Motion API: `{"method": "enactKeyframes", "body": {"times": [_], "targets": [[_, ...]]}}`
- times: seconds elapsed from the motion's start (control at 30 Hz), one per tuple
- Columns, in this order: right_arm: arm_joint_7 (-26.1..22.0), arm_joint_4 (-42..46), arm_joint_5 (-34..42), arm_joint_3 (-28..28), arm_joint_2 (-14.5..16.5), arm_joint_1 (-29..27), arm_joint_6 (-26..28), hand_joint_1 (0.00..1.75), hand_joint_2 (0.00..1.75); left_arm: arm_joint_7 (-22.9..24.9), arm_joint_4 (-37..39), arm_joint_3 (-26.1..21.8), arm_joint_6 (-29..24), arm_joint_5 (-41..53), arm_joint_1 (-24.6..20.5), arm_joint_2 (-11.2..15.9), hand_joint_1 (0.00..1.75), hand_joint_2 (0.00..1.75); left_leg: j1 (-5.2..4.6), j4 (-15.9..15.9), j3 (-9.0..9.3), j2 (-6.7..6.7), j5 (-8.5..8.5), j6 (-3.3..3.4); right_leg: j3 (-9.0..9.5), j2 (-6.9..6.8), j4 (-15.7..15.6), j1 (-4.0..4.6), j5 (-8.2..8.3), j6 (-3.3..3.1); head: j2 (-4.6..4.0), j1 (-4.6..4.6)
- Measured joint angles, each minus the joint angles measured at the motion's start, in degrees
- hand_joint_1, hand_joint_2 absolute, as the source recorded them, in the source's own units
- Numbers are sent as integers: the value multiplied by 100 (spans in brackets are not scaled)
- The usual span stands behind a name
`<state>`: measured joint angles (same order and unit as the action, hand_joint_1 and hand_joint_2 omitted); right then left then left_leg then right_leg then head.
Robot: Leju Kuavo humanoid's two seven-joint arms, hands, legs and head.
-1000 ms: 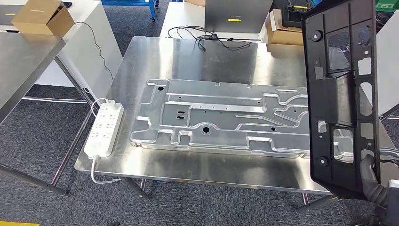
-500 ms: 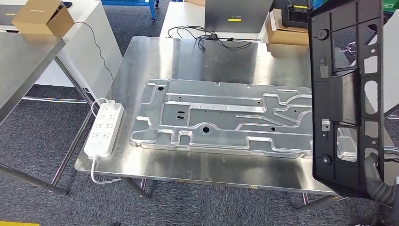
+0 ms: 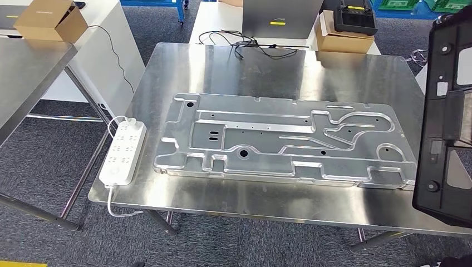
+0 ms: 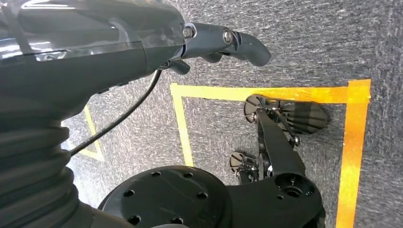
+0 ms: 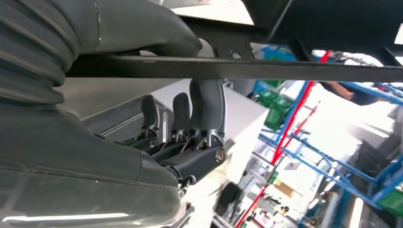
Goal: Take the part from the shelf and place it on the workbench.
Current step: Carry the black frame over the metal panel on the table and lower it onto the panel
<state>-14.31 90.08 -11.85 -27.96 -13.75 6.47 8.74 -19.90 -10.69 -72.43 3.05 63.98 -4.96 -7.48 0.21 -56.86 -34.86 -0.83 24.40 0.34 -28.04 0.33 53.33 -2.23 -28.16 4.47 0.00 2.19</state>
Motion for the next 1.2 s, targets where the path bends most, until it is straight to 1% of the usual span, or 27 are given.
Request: {"method": "enactKeyframes", "body": {"times": [0.27, 0.37, 0.53, 0.8, 1.2], "targets": [[60, -264, -257, -119, -10, 139, -144, 110, 175, -29, 0, 7, 11, 10, -1, 0, 0, 175, 1, 1, -6, 1, 0, 0, -6, 0, 1, 1, -1, 0, 0, 0], [139, -389, -459, -74, -27, 268, -332, 110, 175, -12, -1, 13, 17, 24, -3, 0, 0, 175, 0, 1, -7, 2, 0, 0, -5, 1, 1, 1, 0, 0, 0, 0], [216, -584, -787, 294, -14, 481, -572, 110, 175, -9, -2, 26, 58, 60, -12, 0, 0, 175, 1, 1, -7, 0, -1, 0, -3, 0, 3, 1, 1, 0, 0, 0], [257, -859, -998, 956, 149, 716, -599, 110, 175, -34, -2, 35, 66, 102, -25, 0, 0, 175, 1, 1, -9, -3, -1, 0, -5, -1, 5, 1, 0, 0, 0, 0], [293, -1093, -1147, 1424, 326, 861, -624, 110, 175, 14, -2, 130, 64, 138, -24, 0, 0, 175, 1, 0, -8, -1, -1, 0, -5, -1, 5, 1, 0, 0, 0, 0]]}}
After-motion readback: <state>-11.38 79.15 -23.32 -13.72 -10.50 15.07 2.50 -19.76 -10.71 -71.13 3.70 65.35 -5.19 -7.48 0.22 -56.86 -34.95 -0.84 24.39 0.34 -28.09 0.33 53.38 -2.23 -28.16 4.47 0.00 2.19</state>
